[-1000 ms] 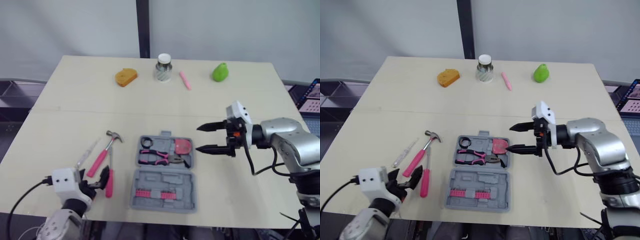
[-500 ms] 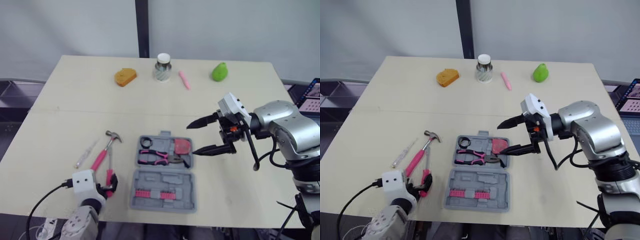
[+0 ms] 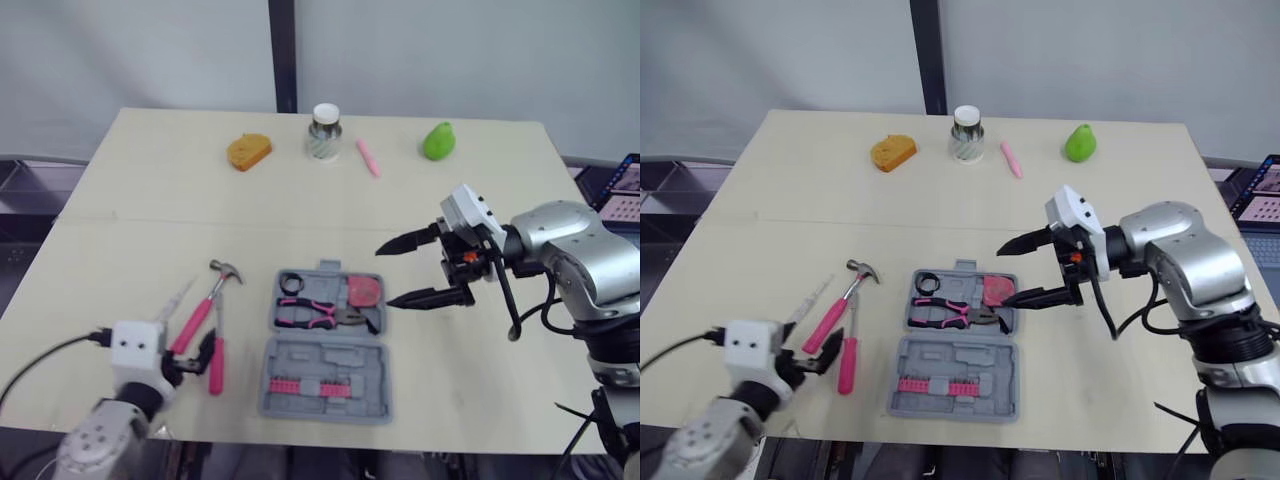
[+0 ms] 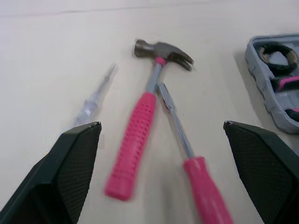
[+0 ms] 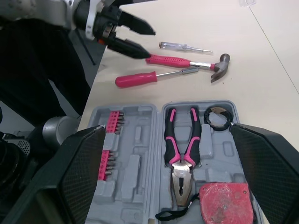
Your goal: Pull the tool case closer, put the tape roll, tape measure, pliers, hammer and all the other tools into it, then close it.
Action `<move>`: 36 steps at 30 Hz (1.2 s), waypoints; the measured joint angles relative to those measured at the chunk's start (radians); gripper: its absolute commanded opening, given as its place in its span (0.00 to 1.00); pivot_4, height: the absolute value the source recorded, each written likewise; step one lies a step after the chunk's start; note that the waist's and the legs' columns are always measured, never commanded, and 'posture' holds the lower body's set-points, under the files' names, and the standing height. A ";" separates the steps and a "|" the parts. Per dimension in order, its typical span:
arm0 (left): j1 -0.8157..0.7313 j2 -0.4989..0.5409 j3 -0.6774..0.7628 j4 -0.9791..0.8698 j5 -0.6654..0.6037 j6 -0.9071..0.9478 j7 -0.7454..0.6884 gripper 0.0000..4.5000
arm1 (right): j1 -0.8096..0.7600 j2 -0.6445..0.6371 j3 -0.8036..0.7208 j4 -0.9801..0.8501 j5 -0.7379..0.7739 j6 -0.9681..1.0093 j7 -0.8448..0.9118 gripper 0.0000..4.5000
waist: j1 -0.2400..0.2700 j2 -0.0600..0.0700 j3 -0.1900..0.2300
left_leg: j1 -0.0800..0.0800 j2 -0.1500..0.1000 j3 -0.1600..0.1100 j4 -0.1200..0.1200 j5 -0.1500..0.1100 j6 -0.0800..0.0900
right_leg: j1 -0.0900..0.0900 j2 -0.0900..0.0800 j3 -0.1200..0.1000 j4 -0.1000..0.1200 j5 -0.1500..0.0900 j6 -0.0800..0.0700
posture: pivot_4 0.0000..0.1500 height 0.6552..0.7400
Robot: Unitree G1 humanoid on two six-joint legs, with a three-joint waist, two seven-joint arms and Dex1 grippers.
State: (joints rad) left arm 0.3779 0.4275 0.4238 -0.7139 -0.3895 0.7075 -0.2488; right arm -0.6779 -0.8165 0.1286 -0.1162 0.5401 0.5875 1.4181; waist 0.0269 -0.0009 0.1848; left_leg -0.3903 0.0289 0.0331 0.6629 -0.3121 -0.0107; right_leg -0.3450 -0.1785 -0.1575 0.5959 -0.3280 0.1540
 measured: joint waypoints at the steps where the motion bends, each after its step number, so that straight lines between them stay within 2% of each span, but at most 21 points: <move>1: -0.015 0.051 0.020 0.047 -0.016 -0.002 -0.051 1.00 | 0.018 0.001 -0.013 -0.005 0.000 -0.001 -0.009 1.00 | 0.001 0.000 0.000 | 0.000 0.000 0.000 0.000 0.000 0.000 | 0.000 0.000 0.000 0.000 0.000 0.000 | 1.00 1.00; 4: -0.061 0.184 0.060 0.233 -0.034 -0.046 -0.197 1.00 | 0.093 0.003 -0.029 -0.024 0.000 -0.005 -0.042 1.00 | -0.001 0.000 0.000 | 0.000 0.000 0.002 -0.001 -0.001 0.000 | -0.002 0.000 0.000 0.000 0.000 0.000 | 1.00 1.00; 9: -0.183 0.292 0.059 0.499 -0.032 -0.150 -0.357 1.00 | 0.157 0.005 -0.068 -0.110 0.018 0.001 -0.100 1.00 | -0.003 0.000 0.000 | 0.000 0.001 0.004 -0.001 -0.001 0.000 | -0.006 0.000 0.001 0.006 0.000 0.000 | 1.00 1.00; 14: -0.352 0.364 0.005 0.728 0.003 -0.226 -0.440 1.00 | 0.199 0.015 -0.096 -0.183 0.038 0.007 -0.166 1.00 | -0.001 0.000 0.000 | -0.001 0.001 0.007 -0.001 -0.001 -0.001 | -0.011 -0.001 0.001 0.011 0.000 0.000 | 1.00 1.00; 22: -0.488 0.376 -0.103 0.929 0.063 -0.299 -0.509 1.00 | 0.247 0.022 -0.120 -0.259 0.062 0.028 -0.243 1.00 | -0.007 0.000 0.000 | 0.000 0.002 0.010 -0.002 -0.001 -0.001 | -0.014 -0.002 0.001 0.015 0.000 0.000 | 1.00 1.00; 36: -0.509 0.359 -0.130 1.129 0.114 -0.517 -0.555 1.00 | 0.272 0.003 -0.138 -0.299 0.087 0.048 -0.299 1.00 | -0.004 0.000 0.000 | 0.000 0.002 0.011 -0.001 -0.001 -0.001 | -0.014 -0.002 0.001 0.015 0.000 0.000 | 1.00 1.00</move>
State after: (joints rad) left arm -0.1309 0.7860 0.2934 0.4151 -0.2757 0.1902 -0.8035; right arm -0.4061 -0.8139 -0.0098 -0.4156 0.6269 0.6351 1.1193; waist 0.0233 -0.0014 0.1848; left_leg -0.3903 0.0307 0.0445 0.6619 -0.3128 -0.0115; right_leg -0.3592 -0.1807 -0.1561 0.6113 -0.3278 0.1543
